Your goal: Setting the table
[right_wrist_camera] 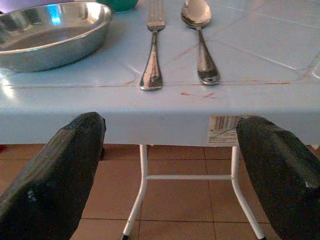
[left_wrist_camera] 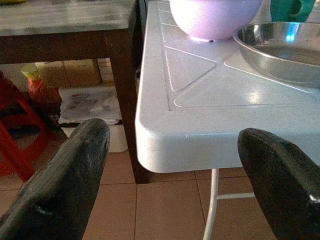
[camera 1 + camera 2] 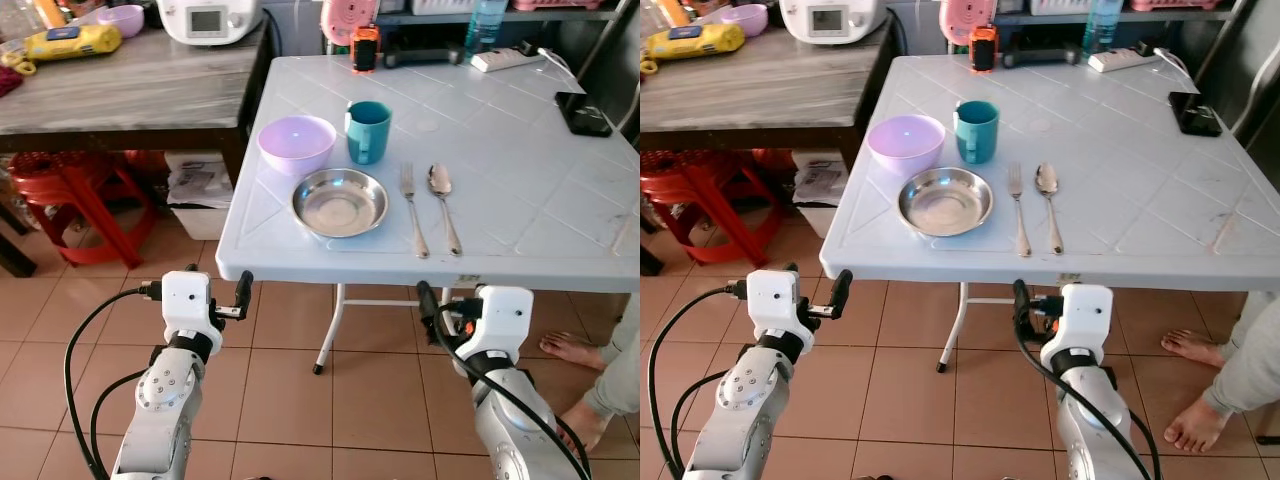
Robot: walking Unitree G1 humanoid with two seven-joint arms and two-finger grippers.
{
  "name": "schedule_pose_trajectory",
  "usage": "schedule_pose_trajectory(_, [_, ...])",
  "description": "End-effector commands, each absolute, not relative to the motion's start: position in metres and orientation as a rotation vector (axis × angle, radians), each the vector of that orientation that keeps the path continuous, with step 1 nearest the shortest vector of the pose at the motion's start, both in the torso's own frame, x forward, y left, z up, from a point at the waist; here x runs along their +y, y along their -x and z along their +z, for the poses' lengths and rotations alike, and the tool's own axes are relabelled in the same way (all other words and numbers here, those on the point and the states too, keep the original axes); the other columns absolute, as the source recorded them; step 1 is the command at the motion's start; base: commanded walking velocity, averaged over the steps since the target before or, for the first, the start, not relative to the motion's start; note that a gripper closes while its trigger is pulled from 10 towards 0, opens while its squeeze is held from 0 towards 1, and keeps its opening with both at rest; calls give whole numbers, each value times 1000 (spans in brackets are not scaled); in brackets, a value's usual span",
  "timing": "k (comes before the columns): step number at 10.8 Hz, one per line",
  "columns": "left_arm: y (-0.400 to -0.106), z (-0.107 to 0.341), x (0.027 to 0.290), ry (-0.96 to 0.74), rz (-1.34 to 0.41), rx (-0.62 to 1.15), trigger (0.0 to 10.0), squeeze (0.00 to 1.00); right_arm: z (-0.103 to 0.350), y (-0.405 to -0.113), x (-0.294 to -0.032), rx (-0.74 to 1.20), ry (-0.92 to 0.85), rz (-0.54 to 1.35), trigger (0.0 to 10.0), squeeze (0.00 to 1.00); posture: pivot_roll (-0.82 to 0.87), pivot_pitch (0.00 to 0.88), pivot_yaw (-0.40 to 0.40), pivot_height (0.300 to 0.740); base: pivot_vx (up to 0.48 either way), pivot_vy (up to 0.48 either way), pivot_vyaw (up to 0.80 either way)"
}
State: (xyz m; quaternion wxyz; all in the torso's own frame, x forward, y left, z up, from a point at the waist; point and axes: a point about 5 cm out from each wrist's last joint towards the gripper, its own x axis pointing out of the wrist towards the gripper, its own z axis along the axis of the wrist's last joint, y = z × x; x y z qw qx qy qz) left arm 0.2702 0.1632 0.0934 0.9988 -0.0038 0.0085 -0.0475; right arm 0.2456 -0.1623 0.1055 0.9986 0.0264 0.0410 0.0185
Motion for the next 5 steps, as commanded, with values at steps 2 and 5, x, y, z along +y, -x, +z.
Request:
schedule_pose_trajectory(2, [-275,107,165,6,-92,-25,10000,0,117,-248,-161,38,-62,37,10000,0,-33,95,53,740,0,0,0])
schedule_pose_trajectory(5, [-284,115,154,29,-90,-64,10000,0,131,-261,-154,-26,-27,90,10000,0,-34,104,51,740,0,0,0])
